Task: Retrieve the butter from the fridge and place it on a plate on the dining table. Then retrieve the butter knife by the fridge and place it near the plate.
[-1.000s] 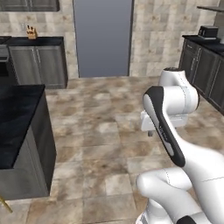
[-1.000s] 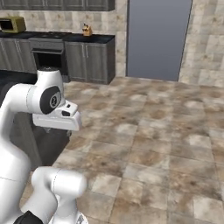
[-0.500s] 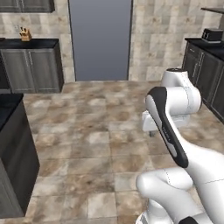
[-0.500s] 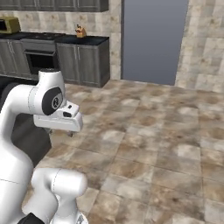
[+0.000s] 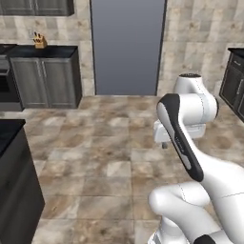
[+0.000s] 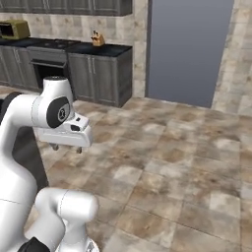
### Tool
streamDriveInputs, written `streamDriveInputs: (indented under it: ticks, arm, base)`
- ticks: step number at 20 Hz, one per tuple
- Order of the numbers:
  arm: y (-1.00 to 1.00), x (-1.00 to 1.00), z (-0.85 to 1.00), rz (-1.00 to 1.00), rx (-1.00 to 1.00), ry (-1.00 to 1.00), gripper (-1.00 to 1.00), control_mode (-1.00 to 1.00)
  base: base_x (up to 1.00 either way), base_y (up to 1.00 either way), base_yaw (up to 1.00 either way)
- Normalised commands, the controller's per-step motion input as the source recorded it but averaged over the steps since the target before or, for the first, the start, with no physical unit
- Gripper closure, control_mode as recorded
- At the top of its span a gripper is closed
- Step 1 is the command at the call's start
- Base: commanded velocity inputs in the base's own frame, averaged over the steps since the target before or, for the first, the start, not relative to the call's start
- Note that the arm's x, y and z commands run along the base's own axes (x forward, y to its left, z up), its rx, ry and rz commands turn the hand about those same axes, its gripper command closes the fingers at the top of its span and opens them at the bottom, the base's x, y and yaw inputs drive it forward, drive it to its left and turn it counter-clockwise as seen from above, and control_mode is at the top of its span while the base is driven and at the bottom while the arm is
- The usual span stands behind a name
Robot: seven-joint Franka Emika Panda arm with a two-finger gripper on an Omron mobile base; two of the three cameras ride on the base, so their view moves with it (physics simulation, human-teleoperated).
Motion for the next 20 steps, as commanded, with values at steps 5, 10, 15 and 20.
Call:
streamDriveInputs:
  ticks: [5,10,15,20]
  arm:
    - [0.00,0.00,0.00,0.00,0.00,0.00,-1.00,1.00]
    - [0.00,0.00,0.00,0.00,0.00,0.00,-1.00,1.00]
    - [0.00,0.00,0.00,0.00,0.00,0.00,-1.00,1.00]
    - [0.00,0.00,0.00,0.00,0.00,0.00,-1.00,1.00]
  base:
    - [1.00,0.00,0.25]
    - [1.00,-0.01,0.24]
    - [1.00,0.00,0.35]
    - [1.00,-0.08,0.32]
